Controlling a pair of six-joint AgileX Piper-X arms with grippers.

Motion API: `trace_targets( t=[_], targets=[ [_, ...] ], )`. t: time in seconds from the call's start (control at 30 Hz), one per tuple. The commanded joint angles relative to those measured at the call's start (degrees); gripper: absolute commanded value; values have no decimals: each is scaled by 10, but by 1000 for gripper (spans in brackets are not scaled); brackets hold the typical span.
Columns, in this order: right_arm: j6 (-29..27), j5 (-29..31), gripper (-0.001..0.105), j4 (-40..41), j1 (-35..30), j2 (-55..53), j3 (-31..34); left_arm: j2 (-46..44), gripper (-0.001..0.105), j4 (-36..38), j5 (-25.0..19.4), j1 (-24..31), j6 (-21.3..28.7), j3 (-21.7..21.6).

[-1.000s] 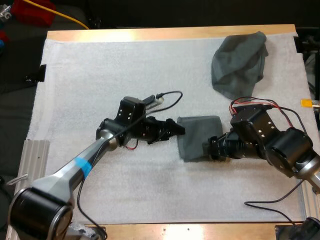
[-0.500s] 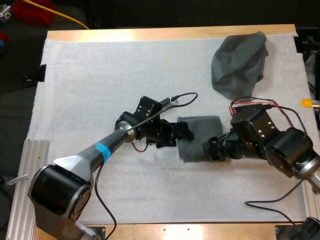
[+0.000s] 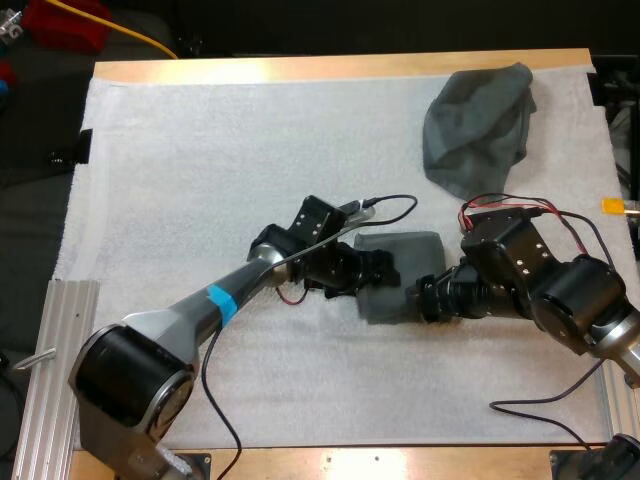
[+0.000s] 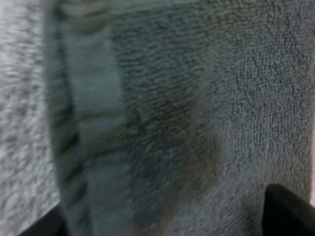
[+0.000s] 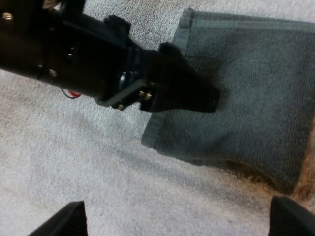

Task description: Pick towel from pile, fold and stack

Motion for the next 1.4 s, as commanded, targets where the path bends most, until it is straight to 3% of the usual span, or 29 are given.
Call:
trace_targets(
  t=[0.0,0.43,0.6,0.67,0.73,0.8,1.03,1.37],
  targets=[
    [-7,-4,71,5,0,-7,-3,10,69,14,5,-6,-5,-8],
    [-7,-4,71,5,0,-7,-3,51,69,53,104,-13,-18,-66],
    [-7,-4,71,5,0,-7,-3,51,68,53,113,-16,-17,-67],
    [-7,-4,71,5,0,-7,-3,51,59,53,113,-16,-17,-67],
    [-7,-6,71,5,0,-9,-3,51,40,53,104,-16,-17,-67],
    [-7,-7,71,5,0,-12,-3,51,29,53,98,-16,-17,-67],
    [-7,0,71,5,0,-39,-3,48,1,53,84,-16,-5,-67],
    [-7,0,71,5,0,-48,-3,-8,0,61,77,1,75,-67]
  ],
)
